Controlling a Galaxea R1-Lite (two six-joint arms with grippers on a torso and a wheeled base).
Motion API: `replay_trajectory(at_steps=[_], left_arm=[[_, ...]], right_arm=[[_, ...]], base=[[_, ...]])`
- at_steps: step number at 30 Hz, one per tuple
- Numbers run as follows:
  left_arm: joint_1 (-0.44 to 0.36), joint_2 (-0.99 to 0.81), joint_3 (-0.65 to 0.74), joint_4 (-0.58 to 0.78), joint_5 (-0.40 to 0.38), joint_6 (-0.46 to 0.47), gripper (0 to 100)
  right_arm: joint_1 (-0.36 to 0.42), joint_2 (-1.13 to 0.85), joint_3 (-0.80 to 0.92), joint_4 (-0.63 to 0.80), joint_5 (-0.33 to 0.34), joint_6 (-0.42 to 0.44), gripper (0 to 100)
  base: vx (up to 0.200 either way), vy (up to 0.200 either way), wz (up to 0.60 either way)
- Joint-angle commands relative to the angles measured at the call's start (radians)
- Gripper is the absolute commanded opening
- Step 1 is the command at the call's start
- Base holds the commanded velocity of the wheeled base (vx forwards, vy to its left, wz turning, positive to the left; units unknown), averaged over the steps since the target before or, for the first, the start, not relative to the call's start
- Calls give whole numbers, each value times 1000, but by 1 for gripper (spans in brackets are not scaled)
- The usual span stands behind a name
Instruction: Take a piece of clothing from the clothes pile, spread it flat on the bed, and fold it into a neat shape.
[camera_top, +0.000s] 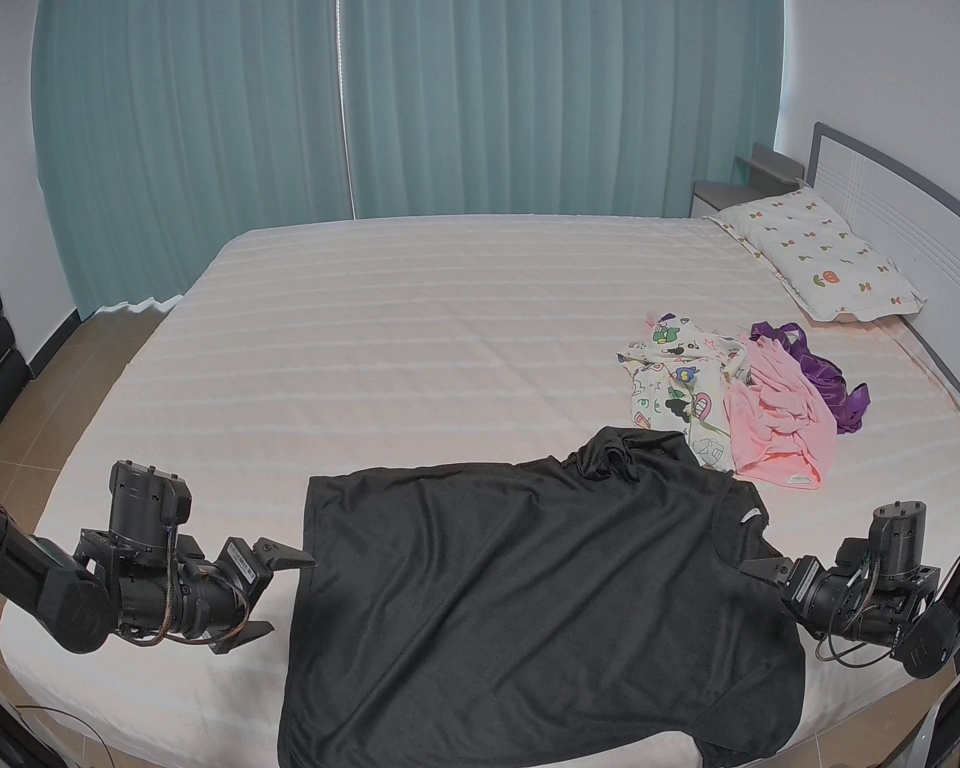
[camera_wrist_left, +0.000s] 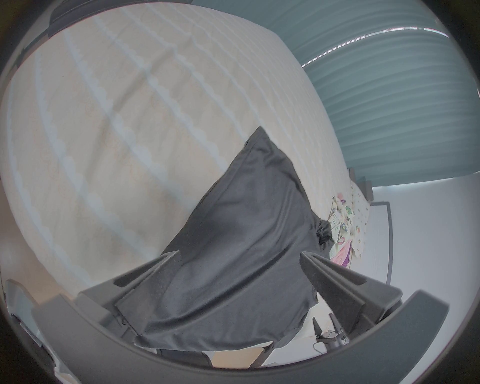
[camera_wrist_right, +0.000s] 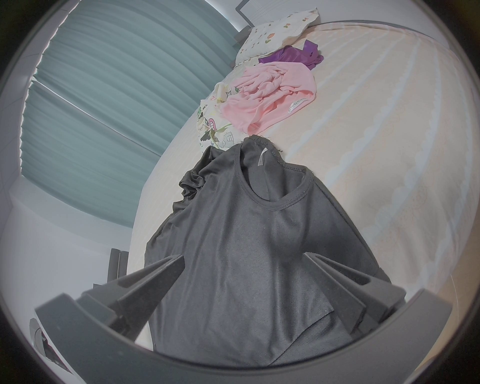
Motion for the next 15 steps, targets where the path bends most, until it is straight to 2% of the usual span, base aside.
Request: replay_trajectory(at_steps=[1, 8, 15], left_arm=[[-3, 24, -38, -1, 4, 3, 100], [0, 104, -122, -1, 10, 6, 100], [50, 219, -260, 1, 50, 8, 100]], right_arm=[[5, 3, 1, 0, -1, 0, 100], [11, 12, 1, 0, 1, 2, 100], [20, 16, 2, 0, -4, -1, 100]], base=[[0, 0, 0], [0, 0, 0], [0, 0, 0]])
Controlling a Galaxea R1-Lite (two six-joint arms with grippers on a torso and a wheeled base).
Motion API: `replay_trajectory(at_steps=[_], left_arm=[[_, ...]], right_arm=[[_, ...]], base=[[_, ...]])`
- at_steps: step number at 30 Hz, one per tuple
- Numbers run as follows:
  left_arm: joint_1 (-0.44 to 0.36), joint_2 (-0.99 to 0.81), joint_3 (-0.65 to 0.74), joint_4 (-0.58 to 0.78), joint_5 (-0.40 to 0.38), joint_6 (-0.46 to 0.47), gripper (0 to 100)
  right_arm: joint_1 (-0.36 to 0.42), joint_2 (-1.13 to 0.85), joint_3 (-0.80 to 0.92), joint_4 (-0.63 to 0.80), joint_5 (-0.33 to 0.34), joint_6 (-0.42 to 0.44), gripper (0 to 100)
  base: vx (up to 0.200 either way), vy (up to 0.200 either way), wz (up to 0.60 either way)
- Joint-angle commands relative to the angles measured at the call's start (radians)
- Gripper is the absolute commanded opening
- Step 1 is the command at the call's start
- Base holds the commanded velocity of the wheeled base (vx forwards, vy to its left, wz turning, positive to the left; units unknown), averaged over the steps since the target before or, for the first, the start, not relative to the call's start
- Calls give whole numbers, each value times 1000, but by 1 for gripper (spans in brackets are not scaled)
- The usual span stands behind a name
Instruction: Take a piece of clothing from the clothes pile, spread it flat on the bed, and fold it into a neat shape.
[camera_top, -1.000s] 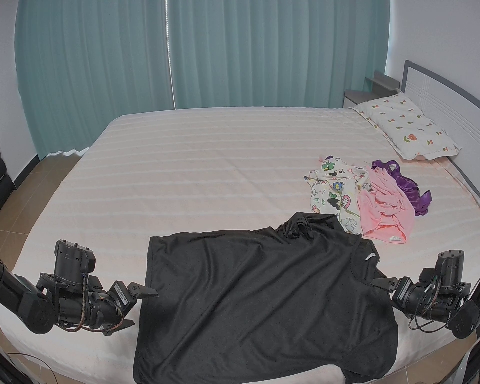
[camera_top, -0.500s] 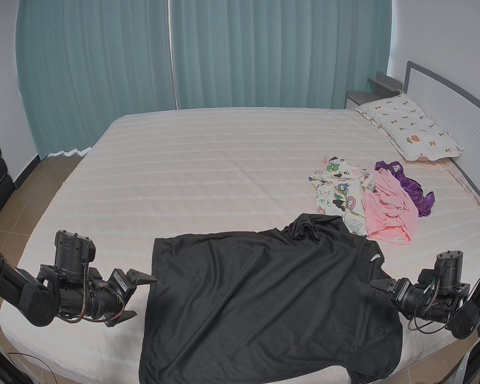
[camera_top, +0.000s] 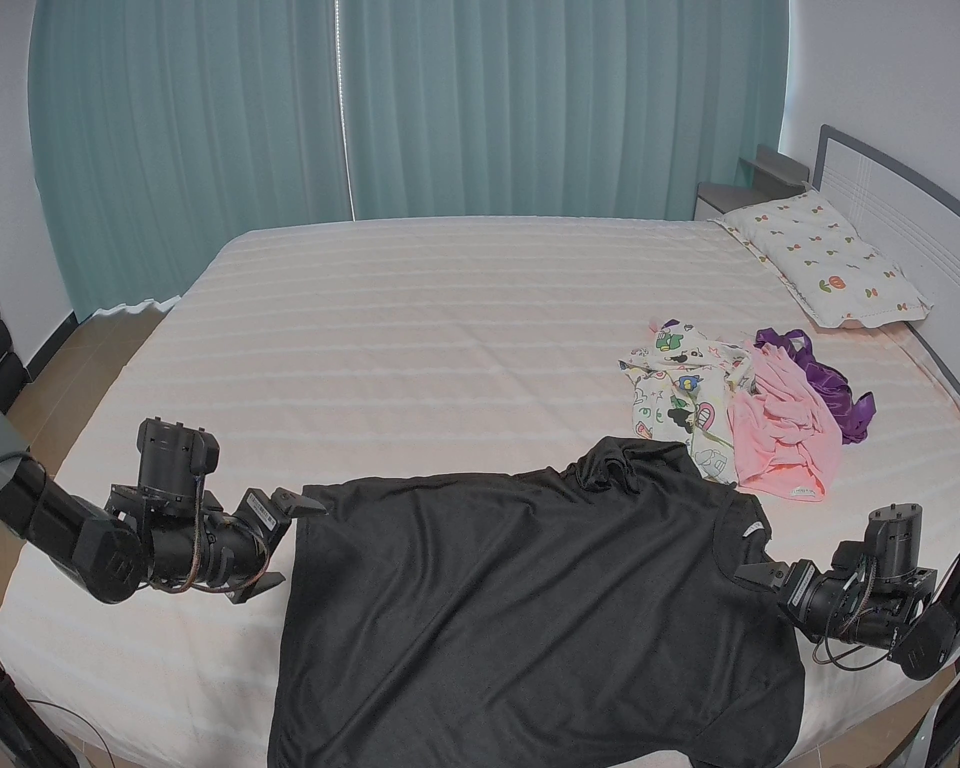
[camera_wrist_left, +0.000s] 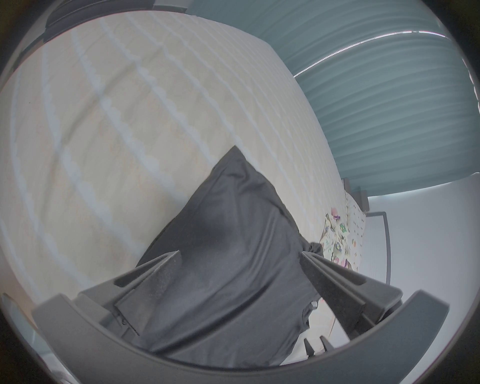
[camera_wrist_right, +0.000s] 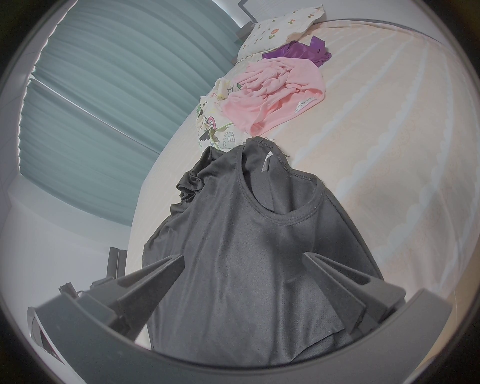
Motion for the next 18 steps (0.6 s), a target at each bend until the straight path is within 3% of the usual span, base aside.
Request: replay_trajectory(at_steps=[1, 9, 18], left_arm=[[38, 107, -94, 1, 7, 2, 100], [91, 238, -284, 12, 10, 45, 100], [91, 397, -458, 10, 38, 105, 100]], right_arm=[[5, 7, 1, 0, -1, -1, 100], [11, 6, 2, 0, 1, -1, 100], [13, 4, 4, 0, -1, -1, 100]], base=[[0, 0, 0], [0, 0, 0], [0, 0, 0]])
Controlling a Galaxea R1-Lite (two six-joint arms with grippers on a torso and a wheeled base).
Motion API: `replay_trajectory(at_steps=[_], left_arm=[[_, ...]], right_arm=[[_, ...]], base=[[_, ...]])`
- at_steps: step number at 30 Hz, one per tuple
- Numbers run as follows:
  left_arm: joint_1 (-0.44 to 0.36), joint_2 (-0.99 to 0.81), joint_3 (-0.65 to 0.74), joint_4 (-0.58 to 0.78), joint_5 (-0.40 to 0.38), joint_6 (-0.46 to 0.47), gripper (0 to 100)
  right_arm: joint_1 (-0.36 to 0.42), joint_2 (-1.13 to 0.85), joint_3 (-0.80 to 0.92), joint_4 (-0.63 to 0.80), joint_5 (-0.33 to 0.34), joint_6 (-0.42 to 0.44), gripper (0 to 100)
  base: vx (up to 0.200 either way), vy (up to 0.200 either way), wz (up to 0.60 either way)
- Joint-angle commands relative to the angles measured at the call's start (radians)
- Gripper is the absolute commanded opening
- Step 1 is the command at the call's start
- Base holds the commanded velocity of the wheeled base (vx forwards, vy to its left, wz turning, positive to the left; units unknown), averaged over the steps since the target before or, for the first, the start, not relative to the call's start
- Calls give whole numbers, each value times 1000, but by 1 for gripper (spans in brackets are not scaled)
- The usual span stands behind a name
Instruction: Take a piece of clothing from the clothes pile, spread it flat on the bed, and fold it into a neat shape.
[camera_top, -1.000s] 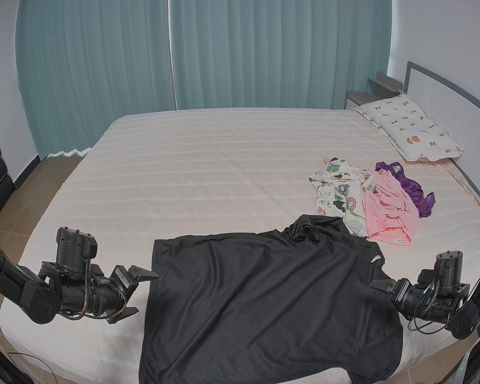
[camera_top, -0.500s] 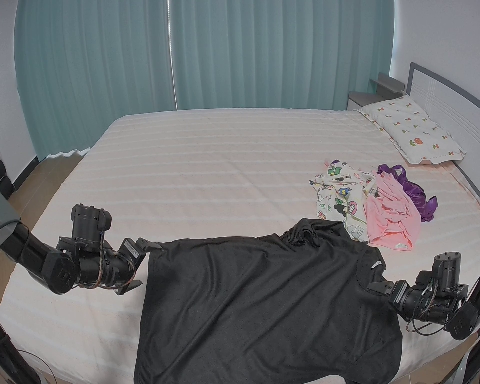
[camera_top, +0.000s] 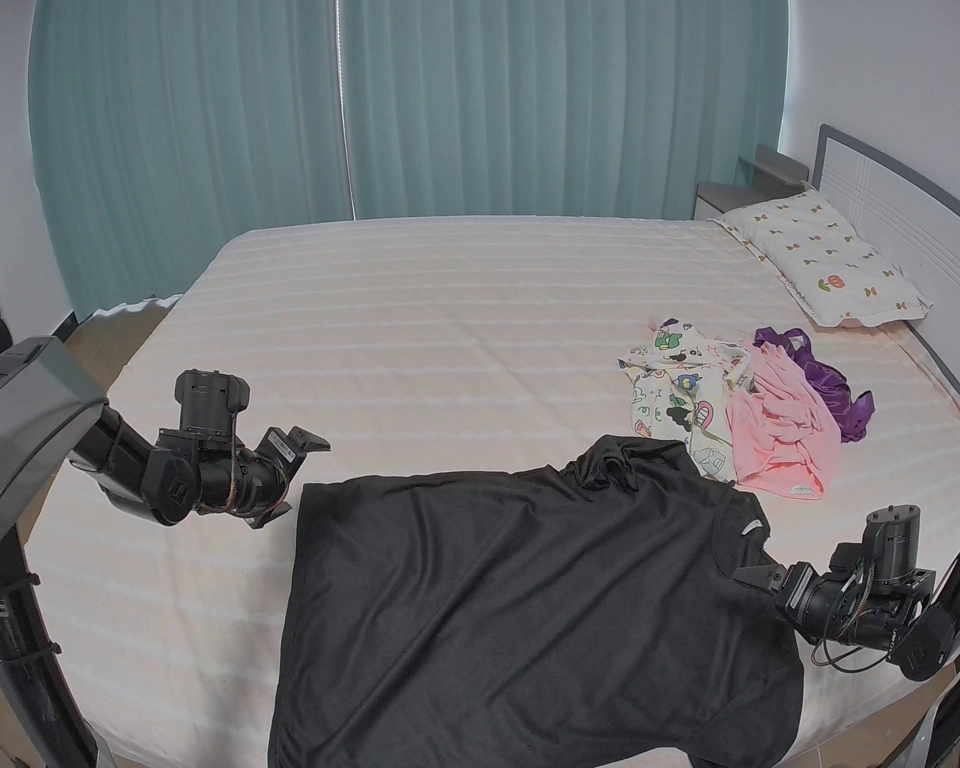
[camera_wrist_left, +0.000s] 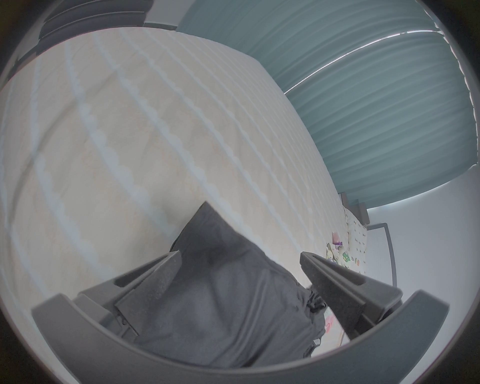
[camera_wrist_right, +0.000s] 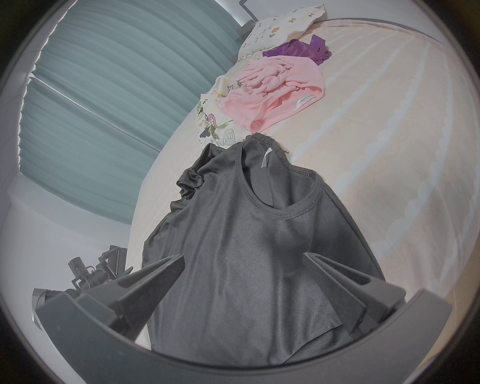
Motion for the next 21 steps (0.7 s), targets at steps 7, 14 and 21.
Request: replay_trajectory(at_steps=[7, 14, 21], left_arm=[[5, 219, -193, 1, 94, 45, 100], [4, 229, -199, 1, 96, 48, 100], [2, 242, -219, 3, 94, 48, 100]], right_arm=[[16, 1, 3, 0, -1, 0, 100], [16, 3, 4, 0, 0, 0, 100], [14, 6, 4, 0, 0, 0, 100]], base=[[0, 0, 0], [0, 0, 0], [0, 0, 0]])
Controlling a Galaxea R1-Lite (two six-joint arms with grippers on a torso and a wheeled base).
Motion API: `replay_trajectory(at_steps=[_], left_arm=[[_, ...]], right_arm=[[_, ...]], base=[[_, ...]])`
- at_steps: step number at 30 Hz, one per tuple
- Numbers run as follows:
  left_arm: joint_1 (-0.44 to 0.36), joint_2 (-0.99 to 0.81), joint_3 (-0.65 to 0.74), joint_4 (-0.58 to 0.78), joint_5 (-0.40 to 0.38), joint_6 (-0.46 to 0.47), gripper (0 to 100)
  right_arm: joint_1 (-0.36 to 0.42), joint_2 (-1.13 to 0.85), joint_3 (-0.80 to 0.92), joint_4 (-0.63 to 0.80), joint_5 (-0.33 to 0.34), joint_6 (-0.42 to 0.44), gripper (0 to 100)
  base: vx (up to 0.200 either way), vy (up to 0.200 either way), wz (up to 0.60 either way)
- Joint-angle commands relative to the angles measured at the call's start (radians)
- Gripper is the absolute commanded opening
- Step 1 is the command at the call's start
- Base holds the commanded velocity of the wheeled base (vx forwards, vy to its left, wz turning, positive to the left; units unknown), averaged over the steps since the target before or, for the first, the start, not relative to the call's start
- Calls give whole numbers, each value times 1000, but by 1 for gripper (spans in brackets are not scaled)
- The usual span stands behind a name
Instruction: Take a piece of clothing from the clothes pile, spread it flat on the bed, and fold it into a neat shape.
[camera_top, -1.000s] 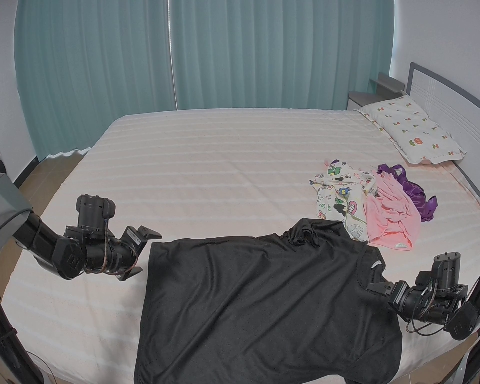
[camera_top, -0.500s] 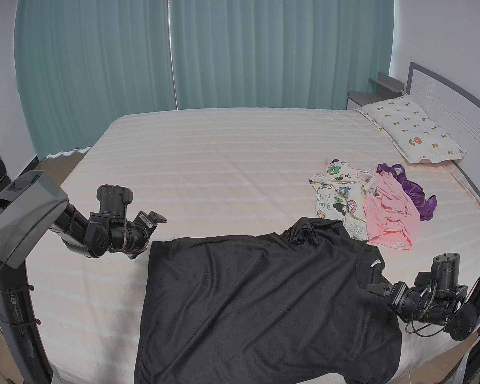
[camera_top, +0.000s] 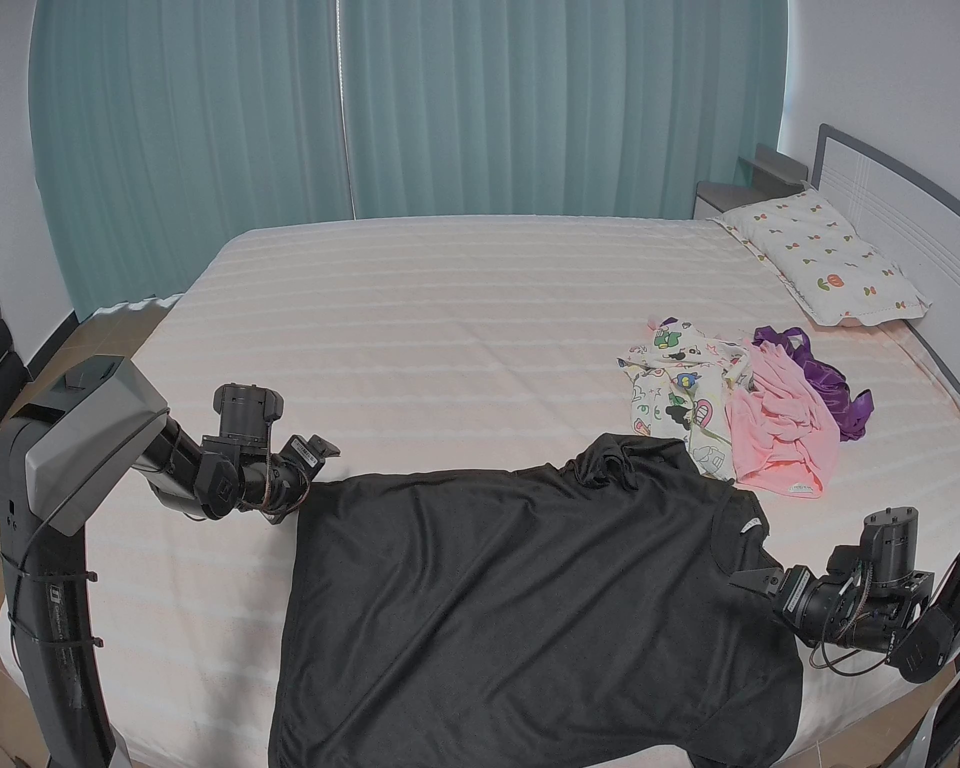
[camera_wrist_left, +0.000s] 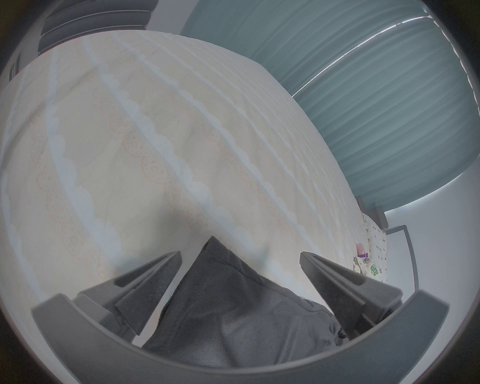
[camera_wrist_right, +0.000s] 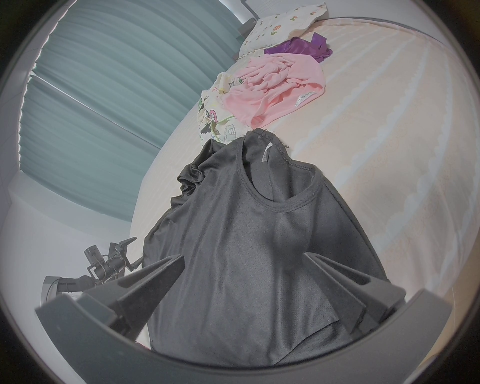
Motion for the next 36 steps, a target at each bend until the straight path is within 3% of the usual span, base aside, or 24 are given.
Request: replay_trajectory(at_steps=[1, 14, 20, 36], left_arm=[[-2, 9, -3, 1, -1, -1, 0], [46, -14, -3, 12, 30, 4, 0], [112, -20, -14, 10, 65, 99, 0], [231, 6, -129, 78, 73, 154, 0]], right_arm=[[1, 7, 0, 0, 1, 0, 100], [-1, 7, 1, 0, 1, 0, 100], [-1, 7, 1, 0, 1, 1, 100], [-1, 7, 5, 0, 1, 1, 100]], base=[[0, 0, 0], [0, 0, 0], [0, 0, 0], [0, 0, 0]])
